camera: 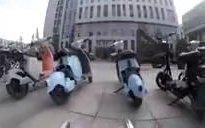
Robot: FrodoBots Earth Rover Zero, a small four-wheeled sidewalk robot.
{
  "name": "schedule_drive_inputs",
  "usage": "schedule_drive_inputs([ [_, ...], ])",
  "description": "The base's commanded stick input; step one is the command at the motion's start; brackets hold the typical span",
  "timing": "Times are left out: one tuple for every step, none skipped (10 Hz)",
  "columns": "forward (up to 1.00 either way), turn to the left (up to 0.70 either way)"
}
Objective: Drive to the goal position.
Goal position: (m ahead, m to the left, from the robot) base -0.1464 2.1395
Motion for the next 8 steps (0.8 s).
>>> schedule_drive_inputs([
  [0.0,0.45],
  [0.0,0.45],
  [0.0,0.45],
  [0.0,0.45],
  [0.0,0.45],
  [0.0,0.45],
  [0.0,0.45],
  [0.0,0.45],
])
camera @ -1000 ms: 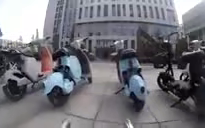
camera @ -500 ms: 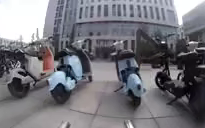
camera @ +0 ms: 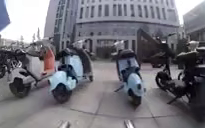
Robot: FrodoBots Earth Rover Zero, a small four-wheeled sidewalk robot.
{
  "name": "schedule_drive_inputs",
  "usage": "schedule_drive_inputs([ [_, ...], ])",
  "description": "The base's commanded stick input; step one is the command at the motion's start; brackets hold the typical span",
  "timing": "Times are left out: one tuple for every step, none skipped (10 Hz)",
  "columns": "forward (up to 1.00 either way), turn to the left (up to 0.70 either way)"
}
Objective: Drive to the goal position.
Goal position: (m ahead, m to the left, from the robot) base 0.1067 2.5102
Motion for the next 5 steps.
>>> schedule_drive_inputs([
  [0.0,0.45],
  [0.0,0.45],
  [0.0,0.45],
  [0.0,0.45],
  [0.0,0.45],
])
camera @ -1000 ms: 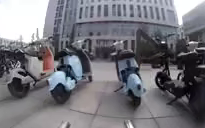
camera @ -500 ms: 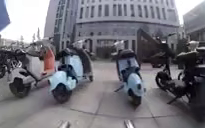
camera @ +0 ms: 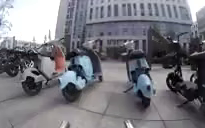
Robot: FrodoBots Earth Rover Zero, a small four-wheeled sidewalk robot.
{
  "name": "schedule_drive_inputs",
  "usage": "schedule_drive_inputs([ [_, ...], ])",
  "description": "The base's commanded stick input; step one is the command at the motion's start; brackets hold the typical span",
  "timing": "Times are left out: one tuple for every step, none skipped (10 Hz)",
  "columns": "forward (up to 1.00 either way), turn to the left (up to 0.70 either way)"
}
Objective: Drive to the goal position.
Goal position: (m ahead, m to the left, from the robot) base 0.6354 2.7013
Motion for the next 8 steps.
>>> schedule_drive_inputs([
  [0.0,0.45],
  [0.0,0.45],
  [0.0,0.45],
  [0.0,0.45],
  [0.0,0.45],
  [0.0,0.45],
  [0.0,0.45],
  [0.0,0.45],
])
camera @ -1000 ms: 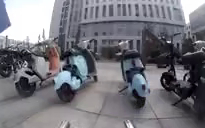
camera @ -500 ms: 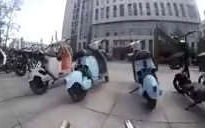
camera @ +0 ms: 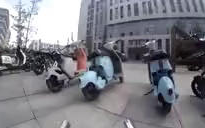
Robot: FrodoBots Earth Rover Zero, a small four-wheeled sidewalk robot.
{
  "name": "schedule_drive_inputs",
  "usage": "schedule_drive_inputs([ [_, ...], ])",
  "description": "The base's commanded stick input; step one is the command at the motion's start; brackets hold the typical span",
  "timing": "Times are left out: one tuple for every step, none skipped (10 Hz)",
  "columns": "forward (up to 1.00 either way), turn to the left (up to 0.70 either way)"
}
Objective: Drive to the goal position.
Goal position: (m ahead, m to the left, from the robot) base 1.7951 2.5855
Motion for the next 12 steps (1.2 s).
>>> schedule_drive_inputs([
  [0.0,0.45],
  [0.0,0.45],
  [0.0,0.45],
  [0.0,0.45],
  [0.0,0.45],
  [0.0,0.45],
  [0.0,0.45],
  [0.0,0.45],
  [0.0,0.45],
  [0.0,0.45],
  [0.0,0.45],
  [0.0,0.45],
])
